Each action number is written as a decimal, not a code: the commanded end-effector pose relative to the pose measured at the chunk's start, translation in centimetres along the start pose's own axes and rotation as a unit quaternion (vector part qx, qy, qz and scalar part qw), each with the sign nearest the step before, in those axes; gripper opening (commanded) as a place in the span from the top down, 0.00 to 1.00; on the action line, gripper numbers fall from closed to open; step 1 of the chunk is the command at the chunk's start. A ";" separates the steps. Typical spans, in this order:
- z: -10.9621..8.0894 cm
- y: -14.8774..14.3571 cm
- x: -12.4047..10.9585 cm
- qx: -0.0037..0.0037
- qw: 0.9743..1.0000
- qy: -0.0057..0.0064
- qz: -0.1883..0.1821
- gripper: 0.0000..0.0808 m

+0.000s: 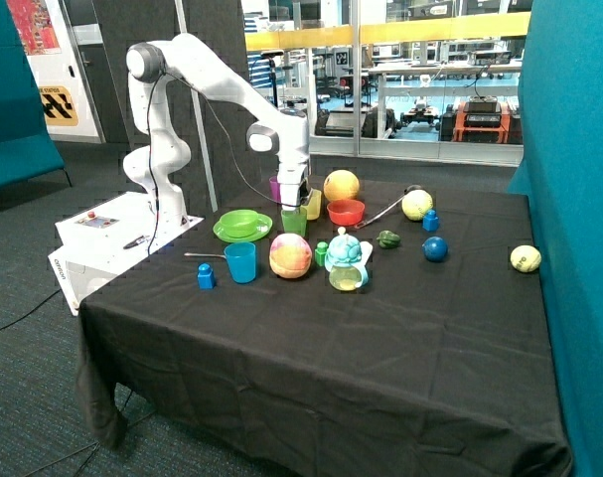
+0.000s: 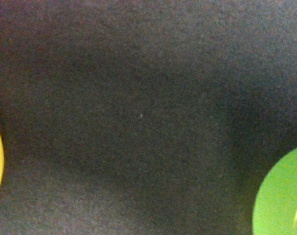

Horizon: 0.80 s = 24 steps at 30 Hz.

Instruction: Place the bowl on the plate and the cup in the bowl matching the color

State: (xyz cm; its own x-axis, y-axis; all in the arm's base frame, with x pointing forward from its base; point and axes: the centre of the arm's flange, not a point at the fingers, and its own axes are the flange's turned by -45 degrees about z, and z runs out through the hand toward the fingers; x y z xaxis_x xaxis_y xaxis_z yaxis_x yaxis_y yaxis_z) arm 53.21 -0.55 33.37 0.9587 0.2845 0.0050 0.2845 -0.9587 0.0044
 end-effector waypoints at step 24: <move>-7.3 -3.1 -2.5 0.002 0.999 -0.002 -0.051 1.00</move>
State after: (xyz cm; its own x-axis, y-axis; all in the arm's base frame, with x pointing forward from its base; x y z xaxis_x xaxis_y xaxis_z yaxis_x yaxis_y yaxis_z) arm 52.61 0.86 38.75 0.9397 0.3418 -0.0074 0.3419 -0.9397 0.0032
